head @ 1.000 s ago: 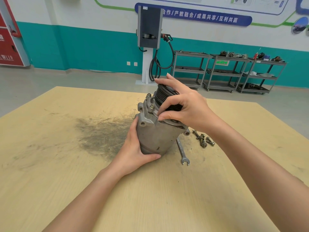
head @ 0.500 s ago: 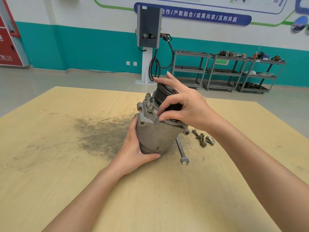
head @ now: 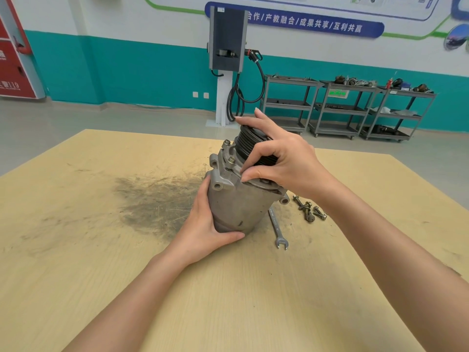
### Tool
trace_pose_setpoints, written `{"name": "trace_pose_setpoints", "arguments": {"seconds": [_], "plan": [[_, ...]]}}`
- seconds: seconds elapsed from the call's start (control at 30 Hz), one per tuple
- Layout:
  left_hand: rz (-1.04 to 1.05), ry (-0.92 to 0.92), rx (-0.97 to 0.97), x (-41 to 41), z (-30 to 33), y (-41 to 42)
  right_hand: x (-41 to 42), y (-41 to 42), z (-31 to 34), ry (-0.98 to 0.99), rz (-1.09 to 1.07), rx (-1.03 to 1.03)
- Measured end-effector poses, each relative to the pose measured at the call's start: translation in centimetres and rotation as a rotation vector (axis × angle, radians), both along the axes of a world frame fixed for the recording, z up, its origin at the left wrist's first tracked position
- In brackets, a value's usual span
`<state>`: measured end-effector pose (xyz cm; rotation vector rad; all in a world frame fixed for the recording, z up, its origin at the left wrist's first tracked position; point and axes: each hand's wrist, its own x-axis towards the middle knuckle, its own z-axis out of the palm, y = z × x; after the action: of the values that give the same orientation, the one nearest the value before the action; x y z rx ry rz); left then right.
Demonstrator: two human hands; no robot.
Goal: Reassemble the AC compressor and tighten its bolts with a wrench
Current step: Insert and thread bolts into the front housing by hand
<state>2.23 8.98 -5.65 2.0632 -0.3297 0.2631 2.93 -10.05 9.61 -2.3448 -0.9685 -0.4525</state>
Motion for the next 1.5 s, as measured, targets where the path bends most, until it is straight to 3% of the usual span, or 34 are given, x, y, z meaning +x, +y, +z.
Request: {"name": "trace_pose_setpoints", "arguments": {"seconds": [0.2,0.47,0.7,1.33,1.43,1.5], "plan": [[-0.008,0.004,-0.002,-0.1,0.1,0.0,0.1,-0.9,0.9,0.047,0.107,-0.132],[-0.004,0.001,-0.006,0.0,0.0,0.0,-0.3,0.1,0.2,-0.029,0.006,-0.056],[-0.010,0.023,-0.022,0.1,-0.1,0.1,-0.1,-0.5,1.0,0.040,0.087,-0.124],[-0.002,0.038,-0.016,0.1,-0.2,0.1,-0.1,0.0,0.6,0.026,0.028,-0.049],[-0.002,0.033,-0.011,0.1,-0.2,0.1,0.0,-0.3,0.8,0.044,0.085,-0.042],[-0.010,0.032,-0.013,0.1,-0.1,0.1,-0.2,-1.1,1.0,0.095,0.179,0.085]]}}
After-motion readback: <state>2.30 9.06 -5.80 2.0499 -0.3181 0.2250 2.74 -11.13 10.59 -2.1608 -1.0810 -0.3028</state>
